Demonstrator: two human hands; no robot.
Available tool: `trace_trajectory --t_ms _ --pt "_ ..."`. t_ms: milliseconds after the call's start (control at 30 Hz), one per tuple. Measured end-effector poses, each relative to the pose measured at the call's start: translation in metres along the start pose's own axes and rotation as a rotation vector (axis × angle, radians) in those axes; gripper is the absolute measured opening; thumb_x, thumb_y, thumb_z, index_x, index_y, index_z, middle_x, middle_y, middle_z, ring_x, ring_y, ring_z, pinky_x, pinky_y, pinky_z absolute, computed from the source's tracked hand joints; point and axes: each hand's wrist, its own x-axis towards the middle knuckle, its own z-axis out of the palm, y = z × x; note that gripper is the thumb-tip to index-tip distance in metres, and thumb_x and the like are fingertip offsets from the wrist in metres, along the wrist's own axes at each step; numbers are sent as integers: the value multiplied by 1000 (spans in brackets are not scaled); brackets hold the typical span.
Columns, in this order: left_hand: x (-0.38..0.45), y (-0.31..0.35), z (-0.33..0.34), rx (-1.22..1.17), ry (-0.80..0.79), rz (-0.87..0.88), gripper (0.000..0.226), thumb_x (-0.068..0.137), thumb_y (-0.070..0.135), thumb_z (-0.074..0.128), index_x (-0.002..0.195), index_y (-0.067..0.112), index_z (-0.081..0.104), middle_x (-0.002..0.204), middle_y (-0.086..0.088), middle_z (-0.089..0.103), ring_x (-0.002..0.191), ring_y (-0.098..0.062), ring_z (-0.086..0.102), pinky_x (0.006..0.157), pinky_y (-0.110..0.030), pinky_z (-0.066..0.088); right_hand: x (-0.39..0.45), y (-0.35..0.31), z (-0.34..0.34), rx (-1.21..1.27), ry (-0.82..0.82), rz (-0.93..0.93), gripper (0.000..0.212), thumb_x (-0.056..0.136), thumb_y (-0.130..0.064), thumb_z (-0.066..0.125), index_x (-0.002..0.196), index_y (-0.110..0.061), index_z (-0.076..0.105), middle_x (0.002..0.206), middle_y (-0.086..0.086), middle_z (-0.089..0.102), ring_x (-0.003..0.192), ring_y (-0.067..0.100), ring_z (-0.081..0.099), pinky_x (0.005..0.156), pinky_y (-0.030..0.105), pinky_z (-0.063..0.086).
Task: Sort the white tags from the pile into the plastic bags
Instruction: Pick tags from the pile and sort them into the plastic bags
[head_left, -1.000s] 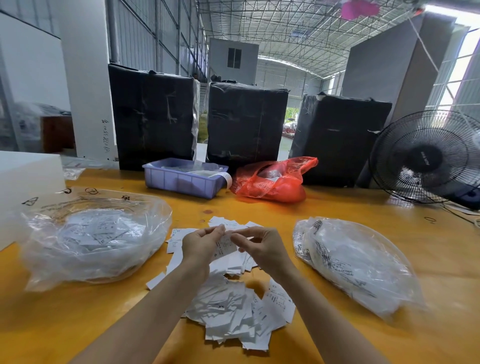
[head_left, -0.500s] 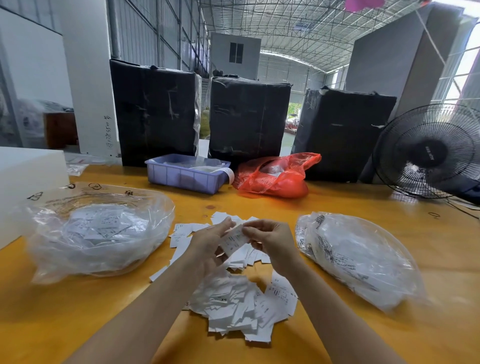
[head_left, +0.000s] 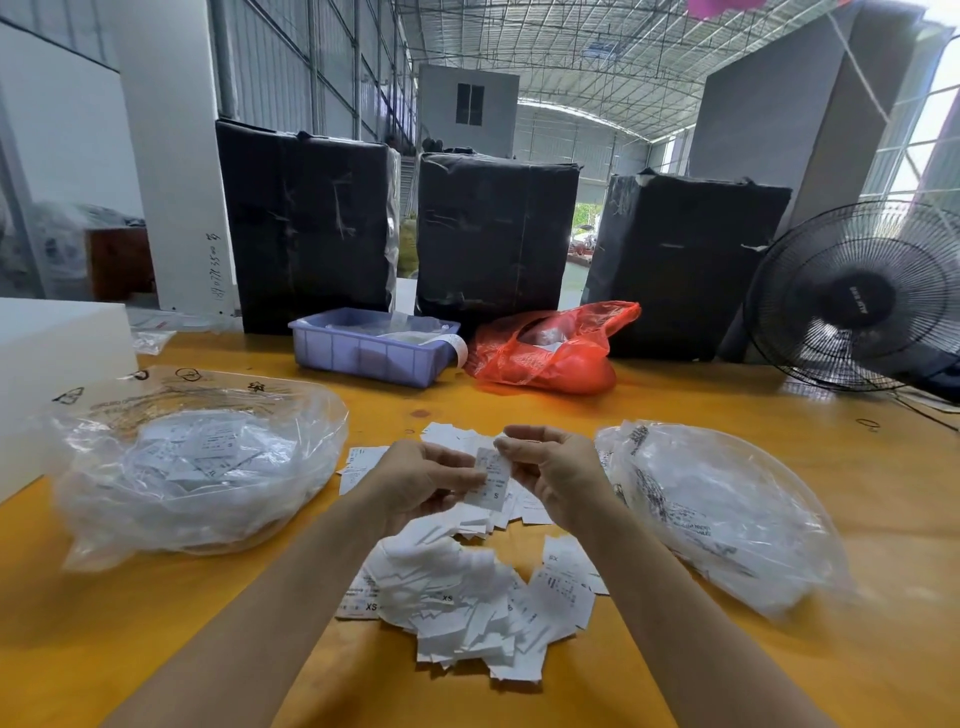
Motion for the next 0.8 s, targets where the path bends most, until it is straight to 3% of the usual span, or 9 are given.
trace_trajectory --t_ms 133,233,333,433,500,567,667,733,800 --pt "2 18 -27 157 266 213 12 77 -4 72 87 0 67 72 -12 65 56 -13 53 47 -16 45 2 -33 -26 -285 148 -290 14 82 4 66 95 2 66 78 11 67 65 16 65 57 21 54" --pt "2 27 -77 385 650 355 25 81 8 72 104 -2 66 92 -18 67 73 -23 60 60 -27 47 8 -62 -77 -802 439 -530 12 83 3 61 91 0 70 82 13 69 74 24 67 70 36 56" --pt "5 23 -133 557 936 257 30 86 13 66 111 -2 61 105 -25 65 97 -41 60 83 -47 51 12 -67 -133 -1268 570 -297 16 83 4 58 91 2 72 90 19 71 87 33 67 78 42 55" --pt "14 12 -166 610 958 62 40 81 -5 63 118 -10 48 116 -35 54 107 -51 53 91 -59 46 11 -49 -158 -1475 471 20 13 81 -3 68 88 8 70 86 19 70 90 33 67 68 37 55" --pt "13 4 -170 689 974 -18 42 78 -9 63 114 -18 44 111 -41 51 103 -55 52 88 -60 45 10 -38 -161 -1475 417 91 19 76 -13 77 76 3 66 71 13 66 77 30 67 58 31 48" --pt "8 3 -164 781 999 -65 47 75 -8 67 113 -20 42 110 -43 49 102 -57 50 85 -60 45 11 -31 -162 -1427 449 97 21 74 -17 80 73 -3 64 67 9 64 67 24 61 58 29 47" --pt "7 4 -157 856 998 -84 69 74 1 75 127 -13 32 124 -41 41 110 -56 43 87 -61 44 16 -27 -166 -1346 512 50 14 74 -8 78 81 2 73 80 14 72 75 25 67 75 40 57" --pt "8 6 -152 900 995 -52 72 77 4 72 131 -11 28 128 -39 39 114 -55 40 89 -60 42 16 -28 -169 -1329 538 17 10 78 -10 75 74 -1 74 79 13 72 74 25 66 72 38 56" --pt "7 8 -145 926 1006 0 65 80 6 69 130 -10 31 128 -37 38 114 -53 39 90 -59 41 17 -30 -174 -1317 585 -5 25 83 -13 71 61 -3 67 83 14 72 69 25 62 62 32 50"
